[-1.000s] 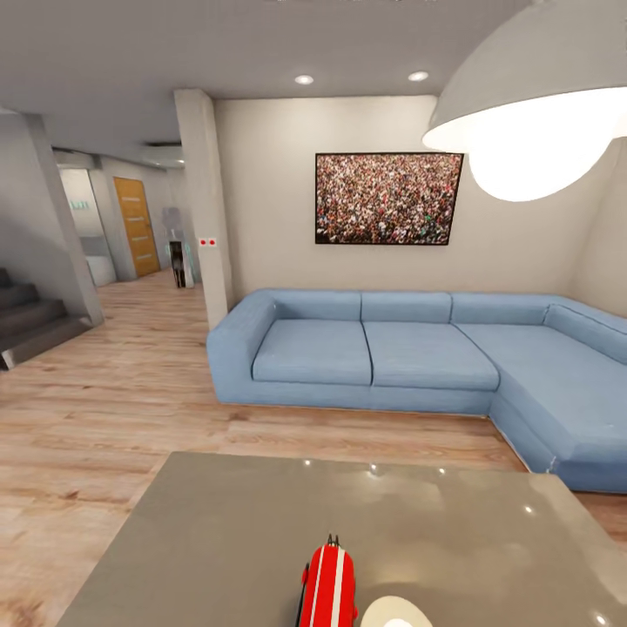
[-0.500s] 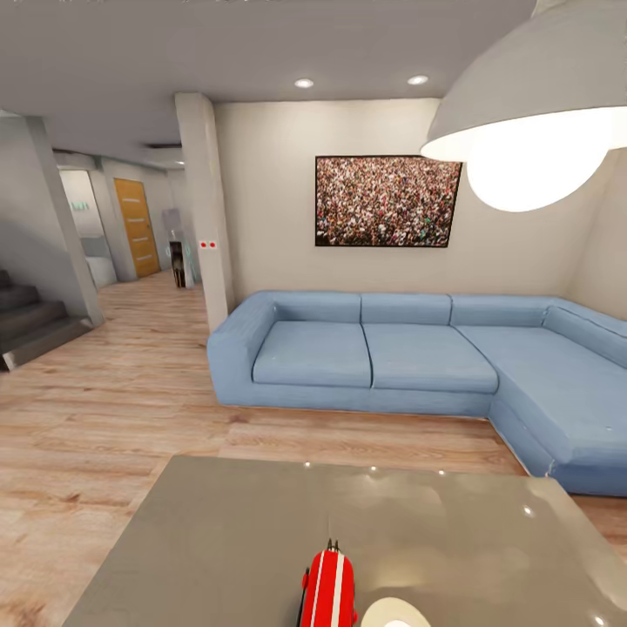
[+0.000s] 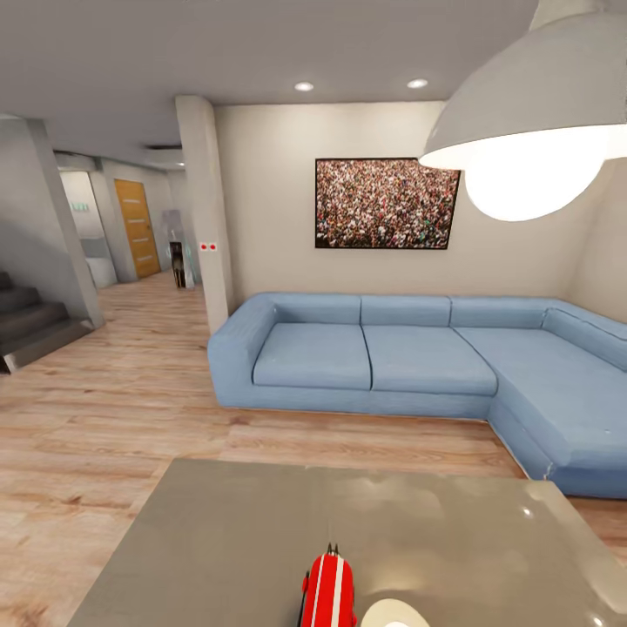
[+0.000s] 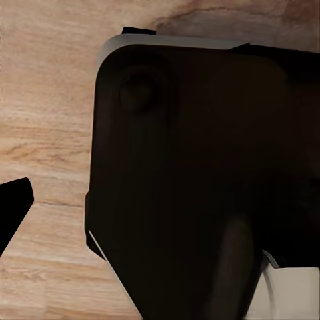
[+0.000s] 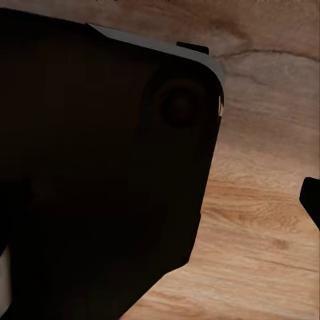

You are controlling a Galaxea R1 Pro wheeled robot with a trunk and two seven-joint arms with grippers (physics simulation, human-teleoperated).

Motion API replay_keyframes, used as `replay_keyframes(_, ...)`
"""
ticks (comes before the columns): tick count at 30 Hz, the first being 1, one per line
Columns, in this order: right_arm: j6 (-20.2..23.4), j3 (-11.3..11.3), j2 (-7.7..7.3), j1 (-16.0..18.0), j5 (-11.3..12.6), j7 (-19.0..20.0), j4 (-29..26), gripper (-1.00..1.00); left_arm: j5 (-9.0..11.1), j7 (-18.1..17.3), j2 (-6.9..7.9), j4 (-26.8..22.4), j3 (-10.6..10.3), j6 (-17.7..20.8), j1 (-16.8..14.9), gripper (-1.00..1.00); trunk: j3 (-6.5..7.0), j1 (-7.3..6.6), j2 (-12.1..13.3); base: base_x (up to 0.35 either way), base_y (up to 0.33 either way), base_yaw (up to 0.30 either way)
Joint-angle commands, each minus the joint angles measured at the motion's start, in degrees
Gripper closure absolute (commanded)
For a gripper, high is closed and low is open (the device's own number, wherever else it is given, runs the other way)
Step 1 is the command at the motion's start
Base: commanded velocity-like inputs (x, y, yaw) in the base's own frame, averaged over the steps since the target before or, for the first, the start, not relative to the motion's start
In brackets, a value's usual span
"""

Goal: Turn on the radio receiver that's on the table in the living room.

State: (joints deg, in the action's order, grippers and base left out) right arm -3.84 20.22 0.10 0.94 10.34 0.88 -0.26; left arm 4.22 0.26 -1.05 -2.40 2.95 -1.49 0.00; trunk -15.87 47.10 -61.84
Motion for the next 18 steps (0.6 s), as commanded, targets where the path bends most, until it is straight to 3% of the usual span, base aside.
replay_keyframes(1,0.0,0.0,0.03,0.0,0.0,0.0,0.0,-1.0,0.0,0.0,0.0,0.0,0.0,0.0,0.0,-1.0,0.19,-0.23,0.4,0.0,0.0,0.0)
replay_keyframes(18,0.0,0.0,0.16,0.0,0.1,-0.4,0.0,-1.0,0.0,0.0,0.0,0.0,0.0,0.0,0.0,-1.0,3.24,-3.96,7.2,0.0,0.0,0.0)
